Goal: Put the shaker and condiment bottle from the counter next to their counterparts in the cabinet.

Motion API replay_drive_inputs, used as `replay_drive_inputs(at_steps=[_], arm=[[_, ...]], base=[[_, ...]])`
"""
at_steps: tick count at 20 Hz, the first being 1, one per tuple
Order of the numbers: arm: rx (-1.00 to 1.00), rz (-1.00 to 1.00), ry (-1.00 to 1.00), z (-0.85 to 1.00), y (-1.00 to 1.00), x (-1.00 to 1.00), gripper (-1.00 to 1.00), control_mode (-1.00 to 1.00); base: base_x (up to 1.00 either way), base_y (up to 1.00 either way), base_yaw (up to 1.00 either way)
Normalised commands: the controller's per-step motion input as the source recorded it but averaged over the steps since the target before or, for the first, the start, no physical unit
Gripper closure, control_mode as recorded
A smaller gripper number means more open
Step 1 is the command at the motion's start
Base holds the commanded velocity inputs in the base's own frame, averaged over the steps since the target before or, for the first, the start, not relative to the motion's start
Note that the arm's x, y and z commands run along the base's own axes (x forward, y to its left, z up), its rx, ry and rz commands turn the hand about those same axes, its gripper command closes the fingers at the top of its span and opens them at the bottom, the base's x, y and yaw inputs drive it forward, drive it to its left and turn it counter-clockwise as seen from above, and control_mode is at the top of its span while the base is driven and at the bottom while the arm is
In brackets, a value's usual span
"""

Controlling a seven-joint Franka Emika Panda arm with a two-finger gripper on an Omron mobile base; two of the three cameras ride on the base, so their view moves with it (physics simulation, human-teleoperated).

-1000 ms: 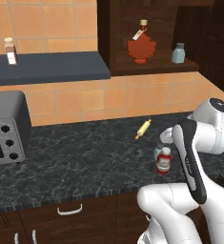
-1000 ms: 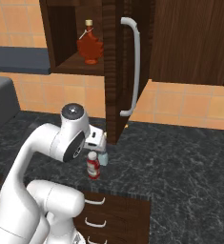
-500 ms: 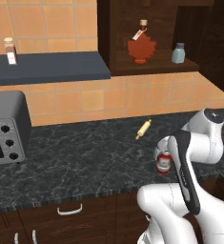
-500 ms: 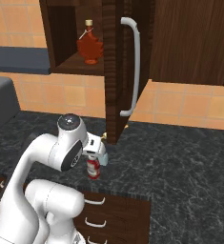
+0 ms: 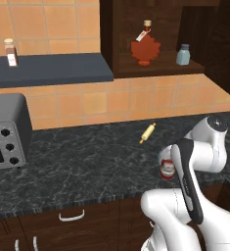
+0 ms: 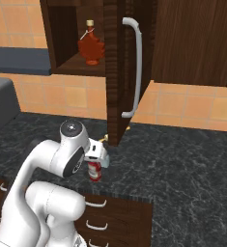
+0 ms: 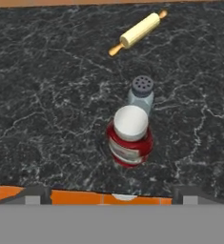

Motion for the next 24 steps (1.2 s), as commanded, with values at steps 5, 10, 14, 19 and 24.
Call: replay_drive_inputs(at_steps=[5, 10, 14, 19, 24], arm=[[0.00, 0.06, 0.00, -0.22, 0.00, 0.00, -1.00, -1.00], [-0.02, 0.12, 0.00, -0.34, -0.02, 0.00, -1.00, -1.00], [-0.03, 0.11, 0.00, -0.32, 0.00, 0.03, -1.00, -1.00], [0.00, 0.12, 0.00, -0.20, 0.00, 0.25, -1.00, -1.00], [0.00, 0.14, 0.00, -0.22, -0.03, 0.36, -1.00, -1.00]], base=[[0.00, 0.00, 0.00], [0.00, 0.00, 0.00], [0.00, 0.00, 0.00], [0.00, 0.00, 0.00], [0.00, 0.00, 0.00]])
